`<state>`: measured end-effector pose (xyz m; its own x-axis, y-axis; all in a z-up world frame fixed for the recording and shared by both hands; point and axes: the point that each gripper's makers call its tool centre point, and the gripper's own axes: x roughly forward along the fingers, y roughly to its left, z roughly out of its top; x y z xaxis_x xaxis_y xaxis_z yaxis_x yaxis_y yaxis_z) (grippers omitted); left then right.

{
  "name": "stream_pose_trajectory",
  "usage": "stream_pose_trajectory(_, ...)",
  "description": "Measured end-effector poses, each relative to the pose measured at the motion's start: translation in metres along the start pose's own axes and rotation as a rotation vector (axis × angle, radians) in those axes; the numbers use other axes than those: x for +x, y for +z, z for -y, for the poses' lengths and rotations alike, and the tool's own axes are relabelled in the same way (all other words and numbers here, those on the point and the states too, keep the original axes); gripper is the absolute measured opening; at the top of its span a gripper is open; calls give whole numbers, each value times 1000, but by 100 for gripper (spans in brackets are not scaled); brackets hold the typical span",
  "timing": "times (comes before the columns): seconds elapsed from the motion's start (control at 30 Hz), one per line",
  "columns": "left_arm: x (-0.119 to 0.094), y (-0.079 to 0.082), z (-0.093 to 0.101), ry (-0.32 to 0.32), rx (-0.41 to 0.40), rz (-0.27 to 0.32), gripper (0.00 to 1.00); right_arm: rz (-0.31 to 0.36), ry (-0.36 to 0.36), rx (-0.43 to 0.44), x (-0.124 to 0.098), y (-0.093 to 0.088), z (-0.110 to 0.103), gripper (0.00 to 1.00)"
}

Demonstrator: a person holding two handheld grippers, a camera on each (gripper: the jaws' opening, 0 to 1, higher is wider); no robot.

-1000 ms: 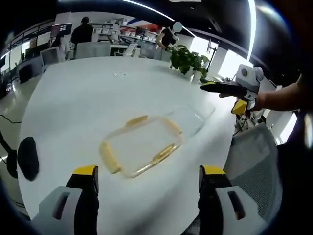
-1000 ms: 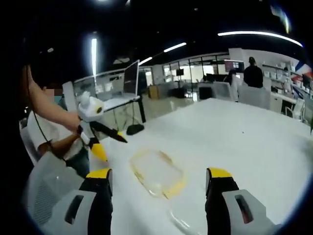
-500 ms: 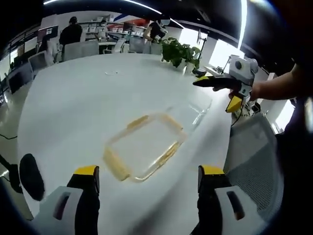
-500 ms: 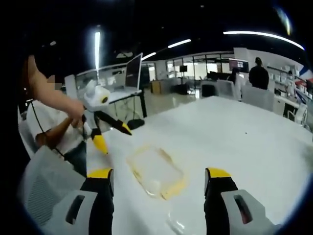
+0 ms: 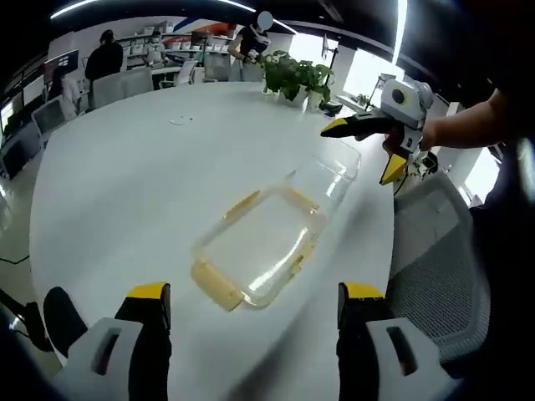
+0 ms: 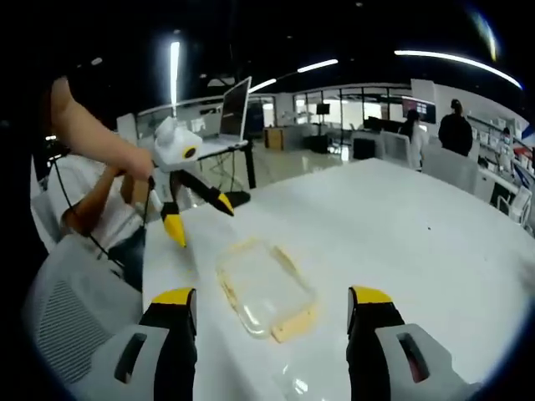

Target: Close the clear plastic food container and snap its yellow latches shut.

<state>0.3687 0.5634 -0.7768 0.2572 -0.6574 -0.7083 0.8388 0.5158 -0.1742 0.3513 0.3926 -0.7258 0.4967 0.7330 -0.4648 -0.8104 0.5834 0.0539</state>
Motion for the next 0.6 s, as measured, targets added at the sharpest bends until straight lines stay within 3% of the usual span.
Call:
stream_pose_trajectory(0.4,9,-2,-9,-41,37,-42,81,-63,27,-61,12,-7,11,73)
stream_pose_trajectory(0.6,14,-7,-13,-58,113,-88,81,-110,55,-84,17,-15,9,71)
